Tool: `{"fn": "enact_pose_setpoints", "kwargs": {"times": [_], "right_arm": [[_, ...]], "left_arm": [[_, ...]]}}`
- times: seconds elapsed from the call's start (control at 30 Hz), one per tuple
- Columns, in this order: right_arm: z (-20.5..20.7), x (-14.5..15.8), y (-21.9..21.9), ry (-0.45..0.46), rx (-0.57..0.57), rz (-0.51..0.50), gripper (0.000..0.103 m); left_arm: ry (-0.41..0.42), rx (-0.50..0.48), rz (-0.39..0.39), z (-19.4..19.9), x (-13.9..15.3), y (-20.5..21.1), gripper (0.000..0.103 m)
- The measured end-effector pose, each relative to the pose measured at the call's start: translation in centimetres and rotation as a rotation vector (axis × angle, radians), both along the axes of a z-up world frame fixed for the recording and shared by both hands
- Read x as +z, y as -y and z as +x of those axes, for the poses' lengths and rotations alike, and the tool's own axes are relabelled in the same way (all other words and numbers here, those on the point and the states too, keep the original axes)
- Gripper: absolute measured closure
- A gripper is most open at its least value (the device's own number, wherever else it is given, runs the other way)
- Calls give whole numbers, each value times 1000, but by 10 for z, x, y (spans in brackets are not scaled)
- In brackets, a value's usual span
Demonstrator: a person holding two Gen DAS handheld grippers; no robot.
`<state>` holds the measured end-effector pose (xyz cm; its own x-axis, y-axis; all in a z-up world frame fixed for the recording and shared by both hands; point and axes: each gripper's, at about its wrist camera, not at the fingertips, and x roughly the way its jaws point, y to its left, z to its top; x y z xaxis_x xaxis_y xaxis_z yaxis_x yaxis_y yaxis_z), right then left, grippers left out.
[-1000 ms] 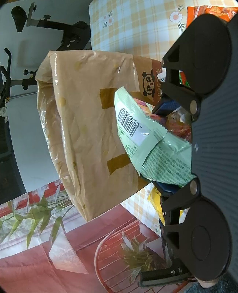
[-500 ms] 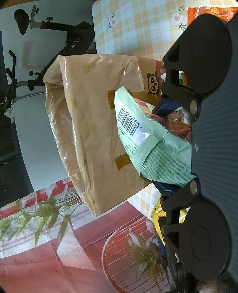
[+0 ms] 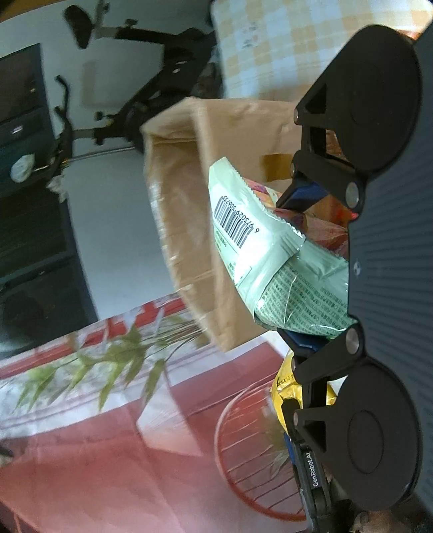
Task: Organize snacks
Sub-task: 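Lift both bags over the box and open both tools to drop them in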
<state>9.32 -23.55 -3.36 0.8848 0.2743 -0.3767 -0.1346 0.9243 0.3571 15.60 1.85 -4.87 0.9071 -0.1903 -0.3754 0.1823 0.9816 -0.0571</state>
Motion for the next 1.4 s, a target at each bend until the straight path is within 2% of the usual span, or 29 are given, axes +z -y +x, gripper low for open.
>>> {"fn": "enact_pose_setpoints", "kwargs": {"times": [0.33, 0.6, 0.8, 0.97, 1.17, 1.27, 1.4], "right_arm": [[-4, 61, 12, 160, 6, 28, 30], [4, 89, 30, 237, -30, 18, 30], [36, 102, 46, 275, -87, -40, 30], [82, 96, 47, 236, -116, -202, 30], [132, 69, 33, 136, -53, -398, 30], [145, 51, 30, 92, -26, -437, 30], [154, 30, 33, 37, 7, -428, 30]], "left_arm": [[104, -38, -36, 3, 46, 12, 18], [131, -66, -57, 19, 65, 26, 18], [155, -99, -32, 51, 77, 50, 18], [150, -117, 48, 90, 78, 80, 17], [85, -127, 117, 136, 64, 110, 17], [40, -130, 118, 150, 55, 116, 17], [-33, -148, 121, 166, 43, 121, 17]]}}
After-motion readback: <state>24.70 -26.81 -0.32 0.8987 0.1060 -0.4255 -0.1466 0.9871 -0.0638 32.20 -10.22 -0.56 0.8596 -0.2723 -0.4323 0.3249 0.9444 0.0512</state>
